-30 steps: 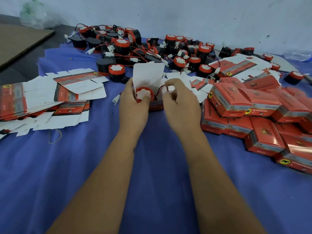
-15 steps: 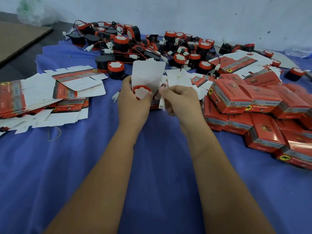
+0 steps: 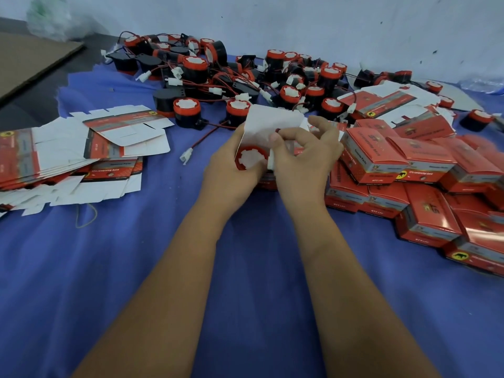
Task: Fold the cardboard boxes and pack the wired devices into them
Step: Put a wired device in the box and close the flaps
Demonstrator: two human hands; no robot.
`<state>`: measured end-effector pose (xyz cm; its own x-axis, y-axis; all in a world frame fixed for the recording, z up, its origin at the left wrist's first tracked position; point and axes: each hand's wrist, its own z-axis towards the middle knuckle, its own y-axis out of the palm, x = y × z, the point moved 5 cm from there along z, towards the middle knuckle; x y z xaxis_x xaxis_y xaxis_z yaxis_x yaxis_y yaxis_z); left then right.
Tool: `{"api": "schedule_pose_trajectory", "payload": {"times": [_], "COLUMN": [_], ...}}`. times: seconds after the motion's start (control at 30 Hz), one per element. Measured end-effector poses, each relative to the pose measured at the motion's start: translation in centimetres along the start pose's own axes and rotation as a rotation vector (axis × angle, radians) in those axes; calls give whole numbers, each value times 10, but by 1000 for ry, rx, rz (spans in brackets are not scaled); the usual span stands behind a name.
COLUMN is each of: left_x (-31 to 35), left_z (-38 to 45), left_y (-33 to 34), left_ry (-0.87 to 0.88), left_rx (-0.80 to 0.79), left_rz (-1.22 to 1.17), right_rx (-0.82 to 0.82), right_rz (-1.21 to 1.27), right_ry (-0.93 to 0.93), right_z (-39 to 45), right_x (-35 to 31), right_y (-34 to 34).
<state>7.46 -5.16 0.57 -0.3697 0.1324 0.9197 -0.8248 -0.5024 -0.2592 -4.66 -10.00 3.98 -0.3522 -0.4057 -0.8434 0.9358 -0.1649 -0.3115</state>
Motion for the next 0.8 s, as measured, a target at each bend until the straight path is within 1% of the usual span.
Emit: {"api": "schedule_pose_trajectory", "payload": {"times": [0.1,0.17,0.23,0.27,0.3,0.37,0.43,0.53,0.6,0.67,0.8], "left_x": [0,-1,-1,-2,-2,-3,-3,-4,-5,-4,-4], "left_z": [0,0,-1,-1,-1,-1,-1,-1,0,-1,-2], "left_y": [0,1,0,-1,-3,-6,-9,-9,-8,-8,-8], "left_ry": [10,6,0,-10,-27,-59,-78,-105,-123,-137,-174], "left_rx": [-8,-4,24,51,84,147,193,211,212,206,214], "left_rz": [-25,-41,-36,-35,-40,-56,-47,-30,-28,-38,-177], "right_rx": [113,123,72,10,-57,-149,-171,-121,-125,-170,-216], "right_rz": [44,9,-157,-247,-309,-353,-379,-428,-410,-369,-330], "right_ry": [-42,-92,-193,-243,-269,-264,-295,-415,-412,-370,-315], "right_z": [2,2,2,1,-1,-2,-3,-7,-10,-11,-9], "right_x": [5,6,4,4,4,4,1,-7,-9,-7,-1], "right_y": [-6,-6,-2,1,5,8,6,2,4,8,13]}}
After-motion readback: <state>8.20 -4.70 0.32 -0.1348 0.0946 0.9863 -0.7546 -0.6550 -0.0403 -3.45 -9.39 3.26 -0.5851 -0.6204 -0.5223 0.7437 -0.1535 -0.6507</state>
